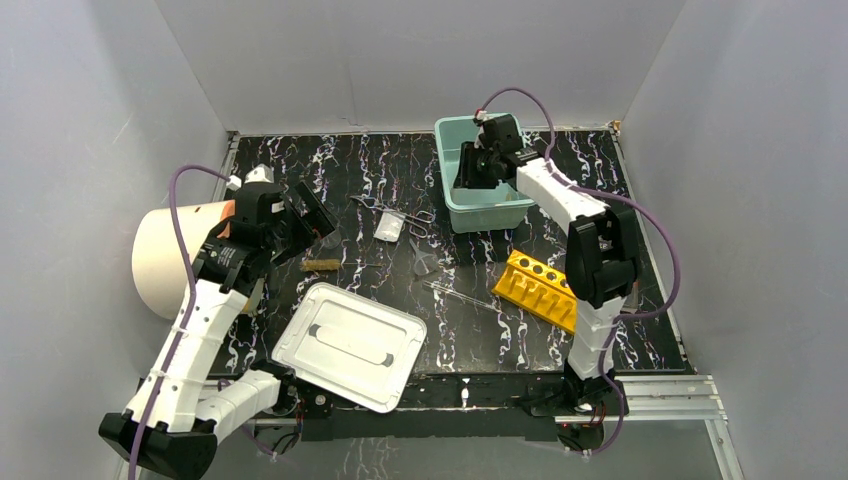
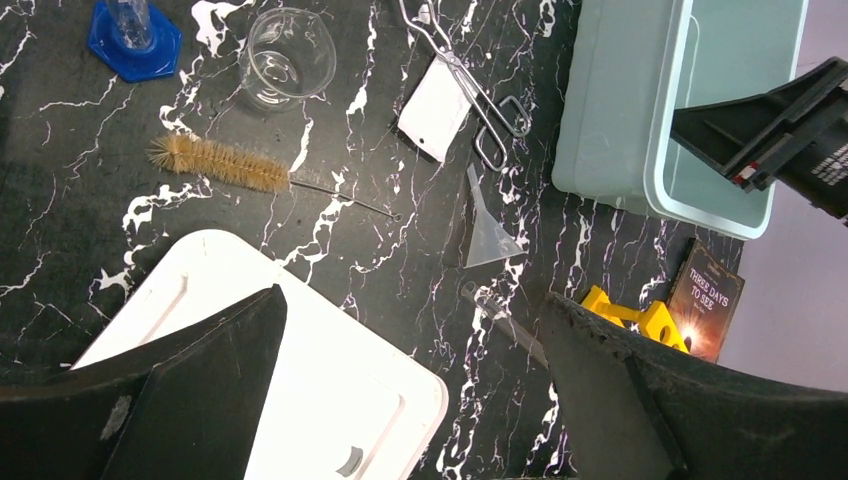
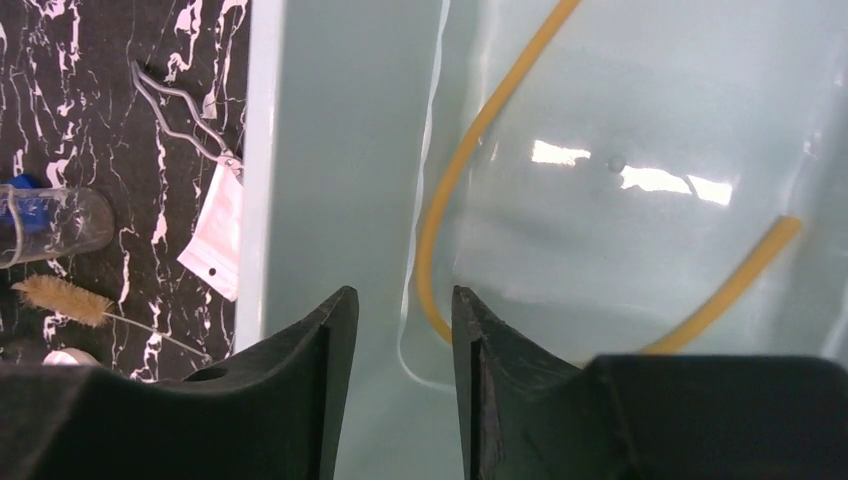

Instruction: Organize the chemistry lab equipment

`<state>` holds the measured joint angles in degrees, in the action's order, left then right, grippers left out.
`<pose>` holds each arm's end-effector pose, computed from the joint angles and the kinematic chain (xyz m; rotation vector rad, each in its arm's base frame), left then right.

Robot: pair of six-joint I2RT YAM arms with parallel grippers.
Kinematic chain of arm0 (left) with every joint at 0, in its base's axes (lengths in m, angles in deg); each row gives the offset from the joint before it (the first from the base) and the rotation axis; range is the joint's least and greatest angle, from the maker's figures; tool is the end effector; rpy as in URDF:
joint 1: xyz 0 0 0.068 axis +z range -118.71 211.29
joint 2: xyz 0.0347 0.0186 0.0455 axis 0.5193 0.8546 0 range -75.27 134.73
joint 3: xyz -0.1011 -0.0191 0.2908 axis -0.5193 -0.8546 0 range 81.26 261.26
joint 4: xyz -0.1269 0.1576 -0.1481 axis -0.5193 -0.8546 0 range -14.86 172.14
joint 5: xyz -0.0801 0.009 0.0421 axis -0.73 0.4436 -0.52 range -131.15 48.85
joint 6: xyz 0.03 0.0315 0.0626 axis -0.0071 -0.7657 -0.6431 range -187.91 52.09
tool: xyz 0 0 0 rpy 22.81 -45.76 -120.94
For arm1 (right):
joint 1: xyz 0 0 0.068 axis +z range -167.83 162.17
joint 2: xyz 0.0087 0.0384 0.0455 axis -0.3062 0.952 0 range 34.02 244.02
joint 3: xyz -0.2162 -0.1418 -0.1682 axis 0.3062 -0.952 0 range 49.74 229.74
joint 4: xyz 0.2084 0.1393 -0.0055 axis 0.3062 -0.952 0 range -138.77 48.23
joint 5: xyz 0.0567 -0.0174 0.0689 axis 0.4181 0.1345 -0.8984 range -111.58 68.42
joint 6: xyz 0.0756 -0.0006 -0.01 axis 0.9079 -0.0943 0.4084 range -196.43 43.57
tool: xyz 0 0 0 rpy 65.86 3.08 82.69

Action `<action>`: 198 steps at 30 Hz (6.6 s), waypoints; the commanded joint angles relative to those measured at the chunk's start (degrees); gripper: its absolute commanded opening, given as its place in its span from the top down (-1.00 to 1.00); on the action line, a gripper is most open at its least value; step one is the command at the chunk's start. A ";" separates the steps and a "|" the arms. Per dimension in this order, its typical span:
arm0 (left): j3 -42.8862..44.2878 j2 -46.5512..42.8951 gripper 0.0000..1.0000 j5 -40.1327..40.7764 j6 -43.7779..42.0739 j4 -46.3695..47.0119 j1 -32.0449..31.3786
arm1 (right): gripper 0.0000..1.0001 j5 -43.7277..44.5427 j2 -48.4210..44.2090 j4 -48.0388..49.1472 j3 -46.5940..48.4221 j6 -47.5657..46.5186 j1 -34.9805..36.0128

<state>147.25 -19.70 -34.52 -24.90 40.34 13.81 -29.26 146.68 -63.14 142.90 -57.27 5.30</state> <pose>0.1804 -0.0490 0.3910 -0.5444 2.0859 -0.5015 0.4384 0.1967 0.2793 -0.1523 2.3299 0.5310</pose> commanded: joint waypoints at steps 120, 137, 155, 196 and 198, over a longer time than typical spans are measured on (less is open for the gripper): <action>6.91 -6.84 -0.97 -0.97 -6.79 5.49 -0.10 | -0.06 18.53 -11.22 0.39 14.01 -6.38 7.39; 6.51 11.61 -0.97 -19.16 -8.02 22.93 -0.43 | -0.05 18.81 -0.95 8.87 7.05 -9.73 -1.33; 6.52 17.94 -0.97 -13.42 -16.54 25.78 -0.60 | -0.05 22.76 17.10 1.22 24.97 -7.77 -4.15; 23.33 31.44 -0.97 -5.26 -18.12 20.63 -0.62 | -0.77 25.27 19.84 -7.20 38.23 -7.39 -3.70; 23.08 31.21 -0.97 -4.07 -16.96 20.36 -0.60 | -0.75 22.95 17.83 -8.65 38.08 -7.18 -3.24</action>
<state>168.13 12.43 -42.04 -44.23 61.76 13.42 -3.62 173.43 -69.59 177.85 -65.82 1.24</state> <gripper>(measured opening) 0.983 0.882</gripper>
